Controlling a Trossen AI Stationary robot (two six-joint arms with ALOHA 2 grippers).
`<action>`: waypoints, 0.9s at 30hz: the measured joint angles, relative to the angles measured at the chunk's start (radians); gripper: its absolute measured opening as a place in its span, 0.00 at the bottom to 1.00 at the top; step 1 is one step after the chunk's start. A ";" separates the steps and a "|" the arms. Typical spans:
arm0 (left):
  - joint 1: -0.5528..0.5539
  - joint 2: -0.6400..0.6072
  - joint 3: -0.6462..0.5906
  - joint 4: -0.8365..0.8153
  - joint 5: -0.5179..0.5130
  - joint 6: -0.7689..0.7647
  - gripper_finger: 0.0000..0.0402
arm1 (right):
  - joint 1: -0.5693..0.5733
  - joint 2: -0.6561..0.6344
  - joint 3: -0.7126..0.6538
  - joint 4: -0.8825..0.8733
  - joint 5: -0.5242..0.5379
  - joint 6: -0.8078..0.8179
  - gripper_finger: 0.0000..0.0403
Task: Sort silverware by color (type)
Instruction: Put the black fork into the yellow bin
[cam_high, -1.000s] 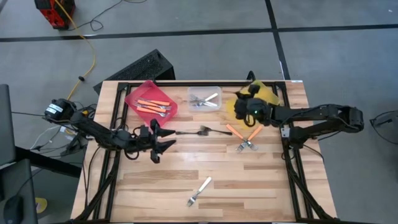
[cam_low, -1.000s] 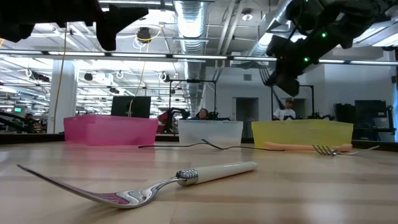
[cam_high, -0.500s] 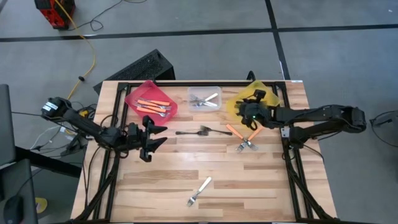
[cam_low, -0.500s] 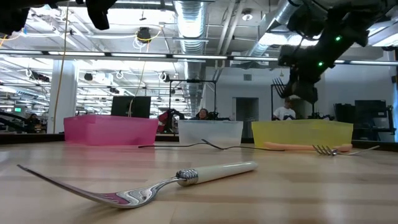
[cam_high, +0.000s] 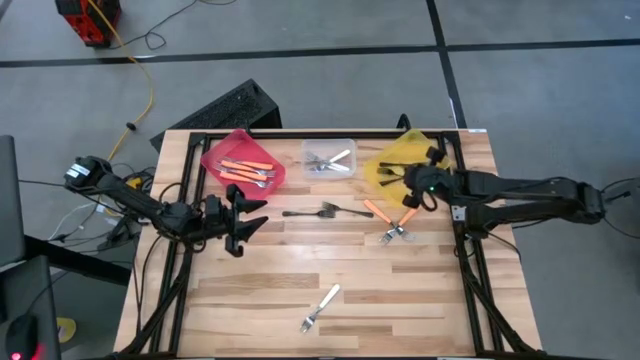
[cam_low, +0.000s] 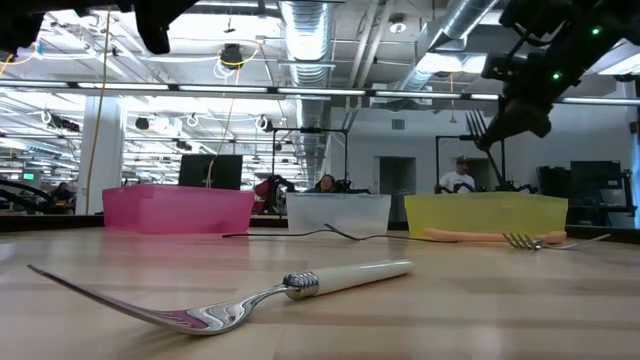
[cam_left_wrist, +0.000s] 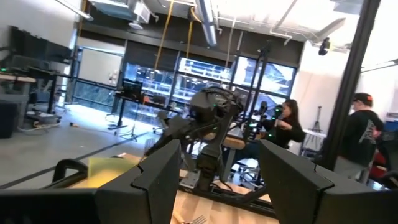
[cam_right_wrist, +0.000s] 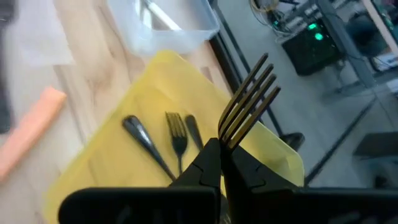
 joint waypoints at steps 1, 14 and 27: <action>0.000 0.000 0.000 0.000 -0.009 0.000 0.50 | 0.000 -0.001 0.000 -0.002 -0.002 0.000 0.06; 0.000 0.000 0.000 -0.013 -0.016 -0.046 0.50 | -0.078 0.117 0.000 0.024 0.023 0.057 0.06; 0.000 0.000 0.000 -0.015 -0.016 -0.060 0.50 | -0.143 0.236 -0.001 0.036 -0.021 0.044 0.06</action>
